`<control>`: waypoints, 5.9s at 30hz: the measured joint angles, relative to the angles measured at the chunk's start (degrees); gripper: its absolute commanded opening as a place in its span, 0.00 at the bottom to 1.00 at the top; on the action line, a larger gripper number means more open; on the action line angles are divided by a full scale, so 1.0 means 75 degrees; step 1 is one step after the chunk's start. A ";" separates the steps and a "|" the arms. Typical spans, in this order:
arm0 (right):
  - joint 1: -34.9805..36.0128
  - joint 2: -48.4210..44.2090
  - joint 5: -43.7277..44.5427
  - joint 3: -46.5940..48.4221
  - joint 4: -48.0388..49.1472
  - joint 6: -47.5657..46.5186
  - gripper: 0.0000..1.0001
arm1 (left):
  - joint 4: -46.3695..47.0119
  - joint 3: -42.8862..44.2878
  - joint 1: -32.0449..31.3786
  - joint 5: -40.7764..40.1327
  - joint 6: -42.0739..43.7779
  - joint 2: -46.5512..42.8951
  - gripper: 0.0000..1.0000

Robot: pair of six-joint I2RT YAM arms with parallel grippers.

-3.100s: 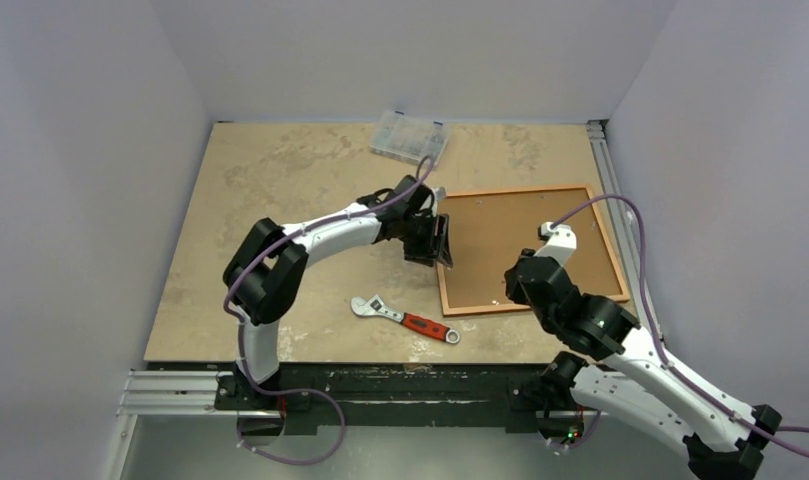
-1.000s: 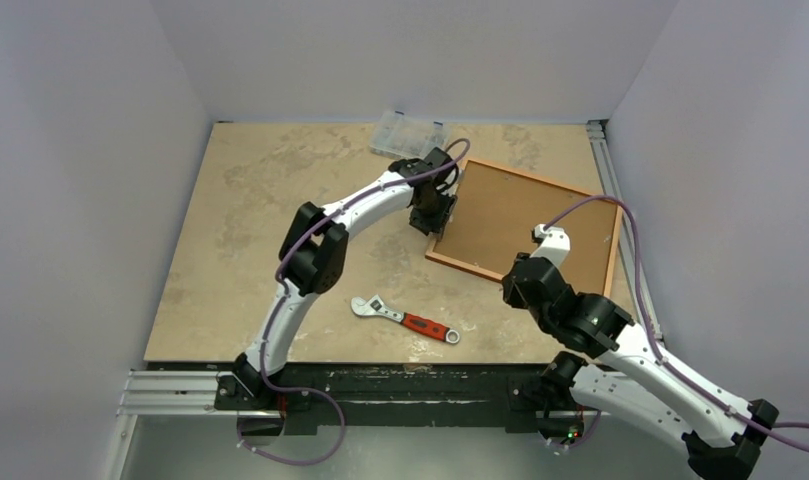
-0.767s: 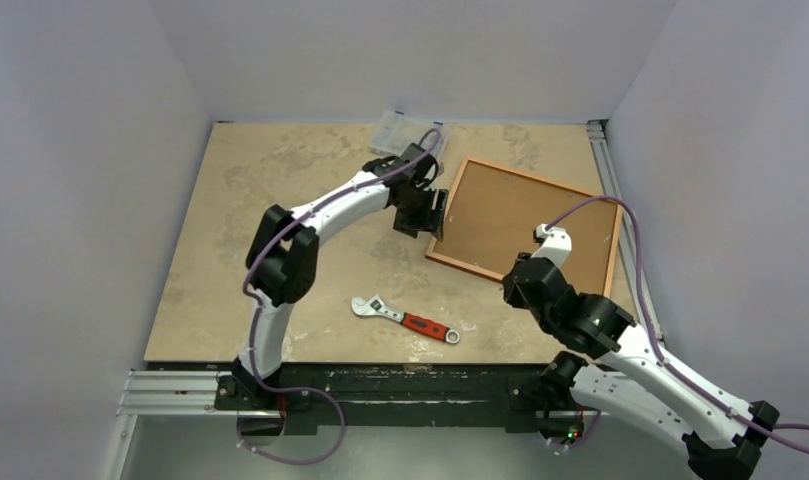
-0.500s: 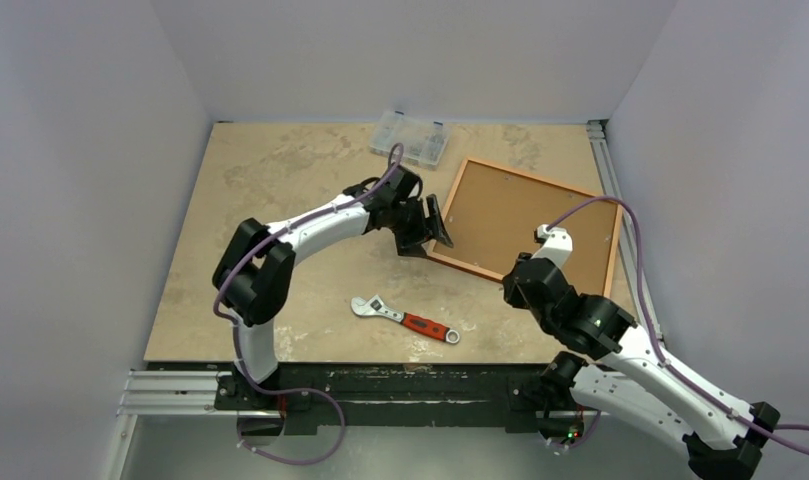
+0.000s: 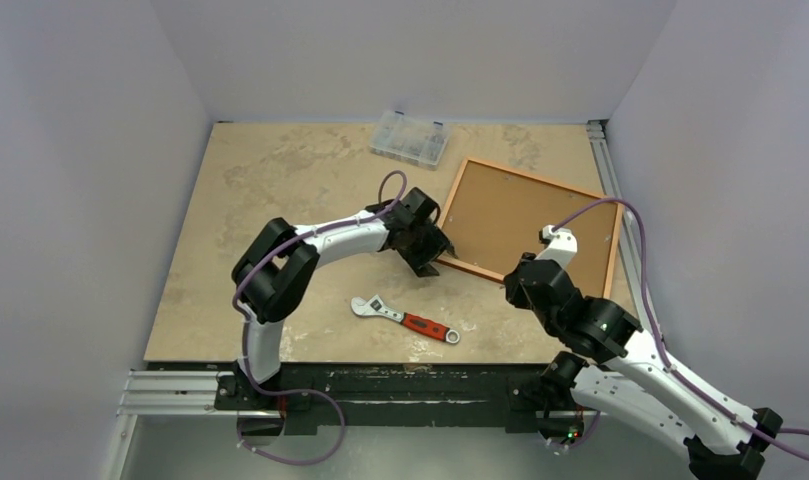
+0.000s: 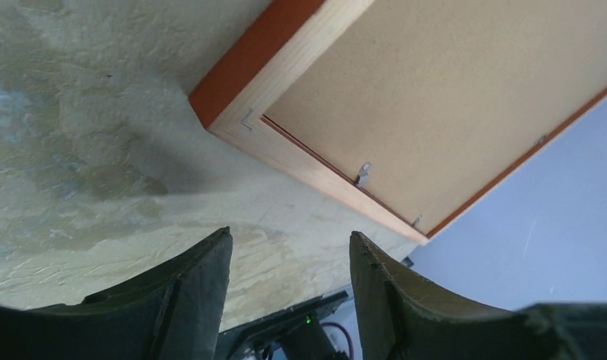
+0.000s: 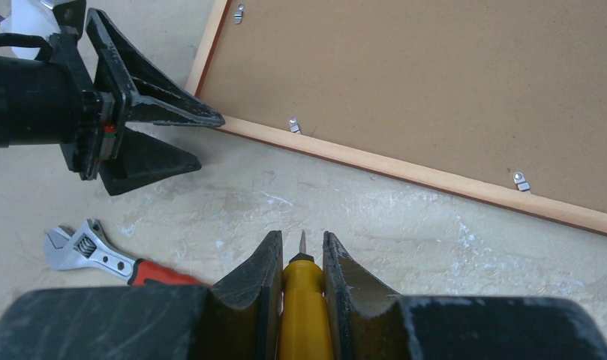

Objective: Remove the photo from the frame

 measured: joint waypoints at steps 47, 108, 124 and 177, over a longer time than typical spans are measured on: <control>0.0000 0.0058 -0.0006 -0.0029 0.0006 -0.0026 0.00 | -0.2410 0.4456 0.0918 -0.1632 0.4057 0.2725 0.36; -0.0423 0.5001 -0.0303 0.1527 0.2279 -0.1886 0.00 | -0.0720 0.2940 0.0799 -0.1253 0.3276 0.2180 0.00; -0.1603 0.7294 -0.1533 0.2457 0.4310 -0.3410 0.00 | -0.0484 0.2687 0.1032 -0.0306 0.3465 0.2122 0.00; -0.1629 0.7953 -0.1816 0.3008 0.3844 -0.3430 0.00 | -0.0592 0.2687 0.1087 0.0076 0.3453 0.2139 0.00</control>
